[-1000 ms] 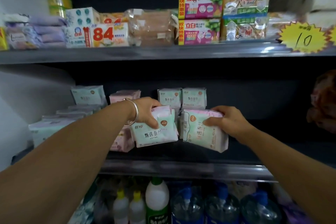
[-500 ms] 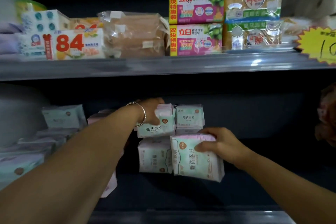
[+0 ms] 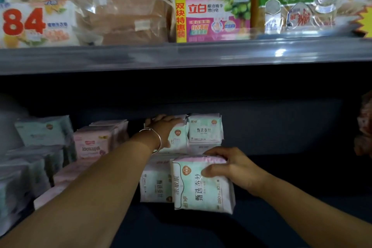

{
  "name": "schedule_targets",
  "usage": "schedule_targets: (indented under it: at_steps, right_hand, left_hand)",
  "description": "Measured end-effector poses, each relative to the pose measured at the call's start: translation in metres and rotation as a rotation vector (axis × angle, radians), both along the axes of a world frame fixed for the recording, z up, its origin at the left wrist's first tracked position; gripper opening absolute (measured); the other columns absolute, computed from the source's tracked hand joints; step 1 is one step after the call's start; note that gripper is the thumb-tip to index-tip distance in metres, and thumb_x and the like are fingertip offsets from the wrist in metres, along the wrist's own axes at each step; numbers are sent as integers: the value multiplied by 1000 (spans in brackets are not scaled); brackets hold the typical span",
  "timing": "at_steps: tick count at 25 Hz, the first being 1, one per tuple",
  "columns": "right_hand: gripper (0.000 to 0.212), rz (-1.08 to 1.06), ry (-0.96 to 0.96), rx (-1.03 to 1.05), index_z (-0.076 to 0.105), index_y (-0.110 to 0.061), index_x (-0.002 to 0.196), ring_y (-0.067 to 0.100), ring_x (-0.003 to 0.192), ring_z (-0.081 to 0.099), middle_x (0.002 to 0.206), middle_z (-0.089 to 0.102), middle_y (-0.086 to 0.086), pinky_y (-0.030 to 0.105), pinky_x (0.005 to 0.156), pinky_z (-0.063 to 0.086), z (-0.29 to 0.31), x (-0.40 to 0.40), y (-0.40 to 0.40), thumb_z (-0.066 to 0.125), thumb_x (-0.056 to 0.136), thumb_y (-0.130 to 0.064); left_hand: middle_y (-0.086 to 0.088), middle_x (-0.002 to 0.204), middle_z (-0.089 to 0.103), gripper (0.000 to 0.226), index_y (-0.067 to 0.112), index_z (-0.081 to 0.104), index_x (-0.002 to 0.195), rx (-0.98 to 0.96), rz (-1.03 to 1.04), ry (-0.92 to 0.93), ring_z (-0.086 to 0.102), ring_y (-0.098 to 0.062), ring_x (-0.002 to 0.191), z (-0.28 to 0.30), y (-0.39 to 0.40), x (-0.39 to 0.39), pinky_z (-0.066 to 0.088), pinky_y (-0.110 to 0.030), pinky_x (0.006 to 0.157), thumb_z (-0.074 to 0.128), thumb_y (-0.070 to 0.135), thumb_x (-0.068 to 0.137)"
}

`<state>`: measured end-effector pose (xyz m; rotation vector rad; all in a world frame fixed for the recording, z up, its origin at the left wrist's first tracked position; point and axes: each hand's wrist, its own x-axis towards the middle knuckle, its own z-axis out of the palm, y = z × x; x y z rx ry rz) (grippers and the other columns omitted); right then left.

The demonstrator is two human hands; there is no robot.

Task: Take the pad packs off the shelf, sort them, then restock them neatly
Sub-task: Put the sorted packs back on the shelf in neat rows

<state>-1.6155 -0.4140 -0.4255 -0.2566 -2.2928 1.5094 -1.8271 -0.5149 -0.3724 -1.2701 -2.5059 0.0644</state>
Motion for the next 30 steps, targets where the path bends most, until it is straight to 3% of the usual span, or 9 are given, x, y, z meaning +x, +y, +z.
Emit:
schedule_targets:
  at_steps: [6, 13, 17, 19, 21, 22, 25, 28, 30]
  right_hand:
    - [30, 1, 10, -31, 68, -9, 99, 22, 91, 70, 99, 73, 6, 42, 87, 55, 0, -2, 3, 77, 71, -7]
    - [32, -13, 7, -57, 66, -5, 104, 23, 93, 70, 102, 72, 9, 38, 87, 56, 2, 1, 1, 75, 73, -3]
    - [35, -24, 18, -48, 66, -6, 104, 23, 91, 70, 101, 72, 9, 38, 85, 57, 7, 7, -5, 77, 70, -7]
    - [33, -43, 29, -52, 65, -5, 105, 23, 91, 70, 102, 72, 10, 37, 83, 57, 11, 11, -9, 75, 73, -6]
    - [33, -71, 44, -68, 65, -6, 106, 23, 92, 70, 103, 71, 10, 38, 84, 57, 12, 15, -13, 75, 74, -5]
    - [35, -81, 50, -65, 64, -7, 107, 23, 93, 70, 105, 71, 10, 39, 85, 57, 13, 17, -16, 75, 74, -5]
    - [45, -83, 89, -3, 62, -11, 111, 20, 95, 69, 106, 69, 7, 40, 85, 57, 13, 22, -27, 80, 71, -7]
    - [54, -64, 159, 211, 59, -20, 114, 14, 101, 63, 107, 63, -2, 36, 89, 55, 17, 29, -42, 84, 67, -12]
    - [61, -87, 189, 506, 58, -23, 122, 8, 108, 51, 103, 53, -18, 29, 100, 45, 17, 32, -49, 84, 67, -18]
  left_hand:
    - [4, 157, 8, 98, 31, 3, 149, 84, 59, 188, 12, -22, 144, -19, 1, 0, 21, -42, 109, 62, 1, 78]
    - [-5, 158, 1, 101, 27, -8, 150, 66, 86, 101, 5, -26, 146, -18, 3, 4, 16, -45, 115, 67, 18, 83]
    - [-3, 159, -2, 94, 27, -3, 150, 58, 21, 83, -1, -24, 147, -12, -8, 14, 7, -43, 118, 65, 23, 86]
    - [-2, 158, 10, 75, 25, 12, 150, 151, -35, 56, 9, -24, 145, -10, -15, 21, 12, -38, 117, 58, 22, 91]
    - [-7, 146, 36, 47, 17, 39, 140, 341, -91, -105, 34, -27, 134, -7, -24, 33, 28, -33, 109, 49, 25, 96]
    - [-10, 133, 50, 38, 12, 49, 131, 440, -93, -280, 48, -28, 122, -5, -30, 40, 39, -34, 101, 45, 30, 97]
    - [-14, 96, 64, 53, 12, 54, 107, 538, 66, -1005, 65, -32, 82, 3, -49, 72, 55, -41, 72, 35, 59, 92]
    - [-24, 106, 65, 79, 10, 57, 109, 502, 162, -1424, 64, -43, 95, 6, -68, 89, 54, -56, 77, 35, 78, 76]
    - [-22, 112, 65, 76, 13, 60, 112, 511, 131, -1504, 64, -43, 98, 6, -75, 92, 53, -58, 78, 43, 76, 74]
